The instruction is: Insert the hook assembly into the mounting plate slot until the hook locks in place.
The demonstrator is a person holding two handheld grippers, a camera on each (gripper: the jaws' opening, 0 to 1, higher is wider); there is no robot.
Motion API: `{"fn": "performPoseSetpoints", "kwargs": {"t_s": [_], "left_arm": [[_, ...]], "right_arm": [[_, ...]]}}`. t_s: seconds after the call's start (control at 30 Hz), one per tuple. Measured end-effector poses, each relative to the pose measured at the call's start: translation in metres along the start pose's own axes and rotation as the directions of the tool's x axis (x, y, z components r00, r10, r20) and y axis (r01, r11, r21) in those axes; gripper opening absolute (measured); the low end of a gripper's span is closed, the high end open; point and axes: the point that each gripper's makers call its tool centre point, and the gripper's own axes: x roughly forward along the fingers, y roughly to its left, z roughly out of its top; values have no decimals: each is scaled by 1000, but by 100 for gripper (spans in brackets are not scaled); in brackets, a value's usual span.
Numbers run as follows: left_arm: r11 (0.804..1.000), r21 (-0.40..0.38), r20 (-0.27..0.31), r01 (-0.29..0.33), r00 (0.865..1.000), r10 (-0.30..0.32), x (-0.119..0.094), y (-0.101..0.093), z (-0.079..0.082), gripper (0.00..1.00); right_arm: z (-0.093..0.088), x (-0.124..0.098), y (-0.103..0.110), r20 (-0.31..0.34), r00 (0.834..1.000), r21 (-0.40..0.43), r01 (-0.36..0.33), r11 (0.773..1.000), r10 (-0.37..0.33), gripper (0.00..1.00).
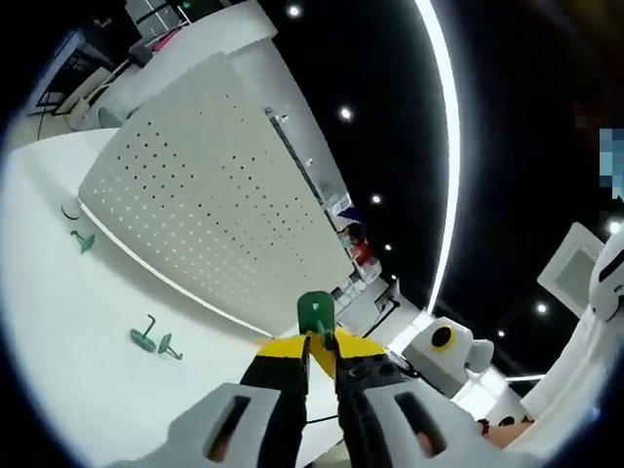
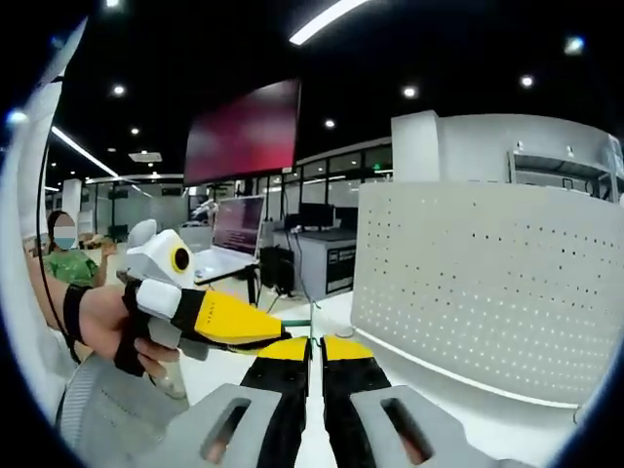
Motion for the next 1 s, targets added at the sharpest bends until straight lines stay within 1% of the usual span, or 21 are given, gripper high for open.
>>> {"fn": "performPoseSetpoints", "kwargs": {"t_s": [0.07,0.1,0.17,0.27,0.37,0.5,0.6,0.7,0.77,0.83,0.87,0.93,0.97,1.0], "left_arm": [[1000,5,0,-22,1000,22,0,4,0,12],[1000,4,3,-19,1000,19,0,3,0,12],[1000,-10,15,-8,1000,8,1,1,3,10],[1000,-3,5,-19,1000,19,2,3,2,9],[1000,-7,7,-21,1000,22,1,4,4,4],[1000,-16,13,-23,1000,24,0,6,5,4],[1000,-5,8,-28,1000,28,0,7,5,4],[999,14,1,-31,1000,31,0,8,5,3],[998,50,-4,-40,999,40,1,9,7,3],[995,86,-11,-56,998,57,2,10,8,3],[995,90,-15,-53,998,54,2,10,9,3],[993,100,-5,-57,998,58,1,9,14,3],[991,112,-9,-71,997,73,1,11,15,3],[984,143,-24,-105,994,110,0,17,15,3]], "right_arm": [[0,0,1,-1,1000,-2,-2,1000,2,3],[0,0,1,-2,1000,-2,-1,1000,1,3],[1,0,1,3,1000,-4,-2,1000,2,3],[2,2,3,11,1000,-4,-6,1000,6,3],[3,3,5,16,1000,-12,-11,1000,11,3],[3,5,6,13,1000,-14,-17,1000,17,3],[2,7,6,5,1000,-16,-23,1000,23,3],[2,8,5,-7,1000,-22,-26,999,25,3],[2,8,4,-15,1000,-34,-21,999,20,4],[4,7,3,-3,1000,-26,-16,1000,16,5],[5,7,3,1,1000,-23,-15,1000,15,5],[6,6,3,4,1000,-24,-13,1000,13,7],[3,5,2,-9,1000,-16,-9,1000,9,8],[1,5,1,-18,1000,-5,-2,1000,2,9]]}}
